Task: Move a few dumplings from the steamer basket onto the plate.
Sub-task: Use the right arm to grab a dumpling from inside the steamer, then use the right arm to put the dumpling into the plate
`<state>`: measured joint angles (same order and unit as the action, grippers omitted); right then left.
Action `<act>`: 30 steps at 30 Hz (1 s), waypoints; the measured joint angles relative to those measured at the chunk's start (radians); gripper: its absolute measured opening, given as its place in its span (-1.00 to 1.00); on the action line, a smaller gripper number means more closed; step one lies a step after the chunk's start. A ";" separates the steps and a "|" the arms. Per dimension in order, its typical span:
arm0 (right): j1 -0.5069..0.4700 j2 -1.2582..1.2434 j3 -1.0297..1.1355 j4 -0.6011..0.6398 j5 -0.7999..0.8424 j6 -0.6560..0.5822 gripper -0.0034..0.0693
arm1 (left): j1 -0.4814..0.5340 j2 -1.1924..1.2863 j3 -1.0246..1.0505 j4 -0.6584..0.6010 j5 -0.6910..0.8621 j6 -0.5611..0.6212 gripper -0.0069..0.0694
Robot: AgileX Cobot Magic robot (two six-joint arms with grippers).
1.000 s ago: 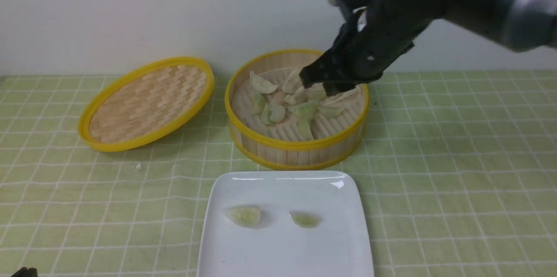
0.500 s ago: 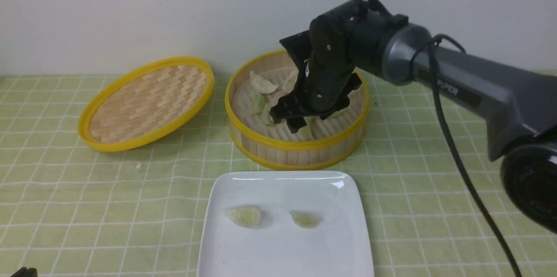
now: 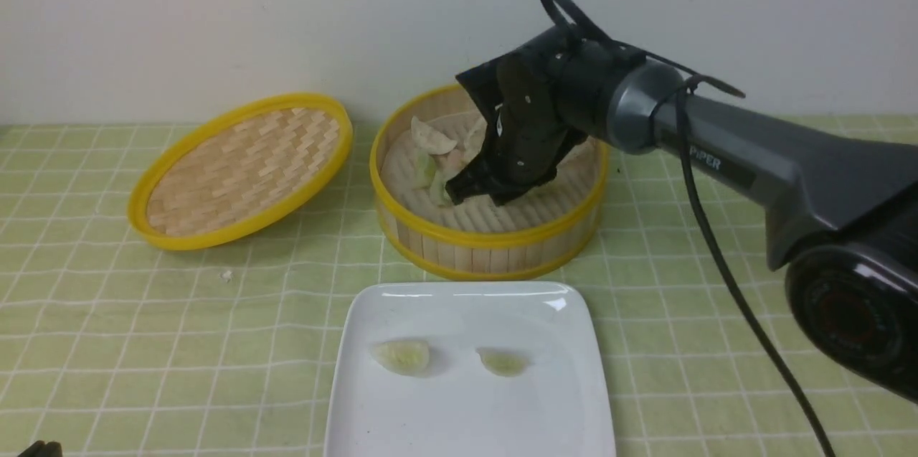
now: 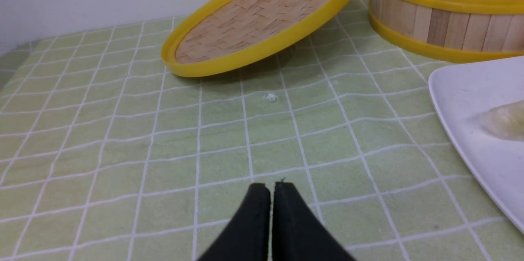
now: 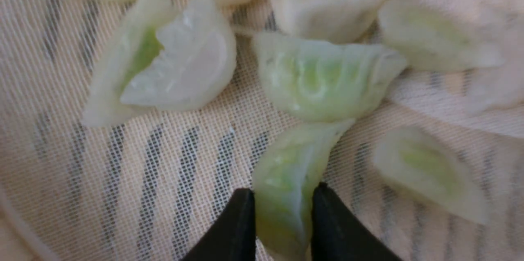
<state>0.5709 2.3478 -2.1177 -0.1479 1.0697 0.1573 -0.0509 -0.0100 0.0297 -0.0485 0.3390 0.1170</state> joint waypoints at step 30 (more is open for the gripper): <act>0.115 -0.211 0.410 0.354 0.019 -0.215 -0.41 | 0.000 0.000 0.000 0.000 -0.001 0.000 -0.83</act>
<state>0.6859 2.1367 -1.7077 0.2058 1.0883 -0.0580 -0.0509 -0.0100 0.0297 -0.0485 0.3380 0.1170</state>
